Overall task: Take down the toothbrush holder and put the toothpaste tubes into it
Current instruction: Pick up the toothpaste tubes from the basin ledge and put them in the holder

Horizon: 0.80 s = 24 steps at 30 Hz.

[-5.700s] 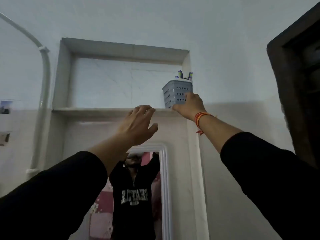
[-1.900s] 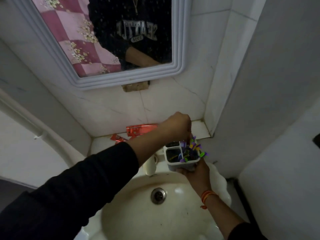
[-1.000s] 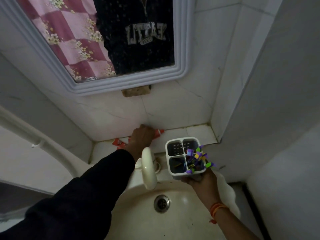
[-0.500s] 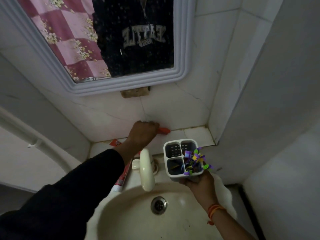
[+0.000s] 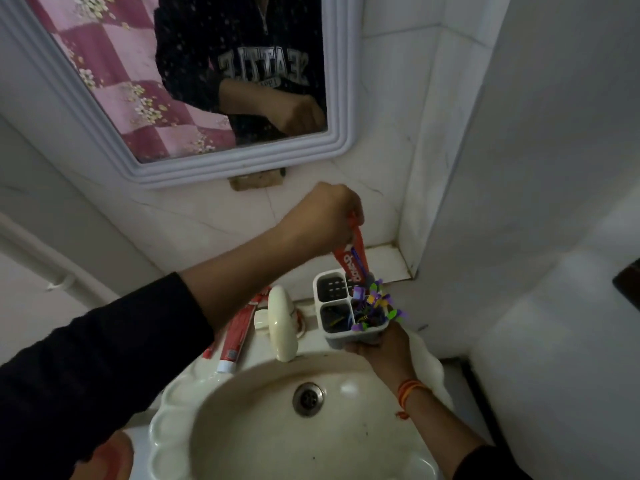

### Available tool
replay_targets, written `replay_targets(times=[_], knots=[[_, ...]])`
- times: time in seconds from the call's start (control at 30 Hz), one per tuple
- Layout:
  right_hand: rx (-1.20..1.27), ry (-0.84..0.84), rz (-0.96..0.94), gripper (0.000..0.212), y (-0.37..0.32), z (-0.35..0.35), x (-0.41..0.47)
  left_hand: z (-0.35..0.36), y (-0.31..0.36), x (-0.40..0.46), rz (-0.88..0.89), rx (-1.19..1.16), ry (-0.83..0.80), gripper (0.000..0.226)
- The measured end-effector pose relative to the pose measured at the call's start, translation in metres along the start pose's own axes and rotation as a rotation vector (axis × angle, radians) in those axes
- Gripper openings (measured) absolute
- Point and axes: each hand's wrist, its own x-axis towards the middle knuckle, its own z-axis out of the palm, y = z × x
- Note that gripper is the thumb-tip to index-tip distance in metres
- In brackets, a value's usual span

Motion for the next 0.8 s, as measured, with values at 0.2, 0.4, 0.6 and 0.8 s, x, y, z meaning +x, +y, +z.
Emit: replay_targets(times=[0.2,0.4,0.6,0.8], knots=[[0.098,0.01,0.005,0.066,0.005,0.006,0.002,0.064,-0.001,0.004,0.031,-0.055,-0.141,0.027],[0.132,0.009,0.043,0.061,-0.007,0.005,-0.003,0.053,-0.029,-0.005,-0.072,-0.26,-0.211,0.016],[-0.216,-0.035,0.057,0.038,-0.012,-0.002,-0.004,0.046,-0.115,-0.013,-0.342,-0.159,-0.181,0.02],[-0.233,-0.028,0.032,0.035,-0.018,-0.001,-0.004,0.102,-0.182,-0.036,-0.322,0.161,-0.405,0.048]])
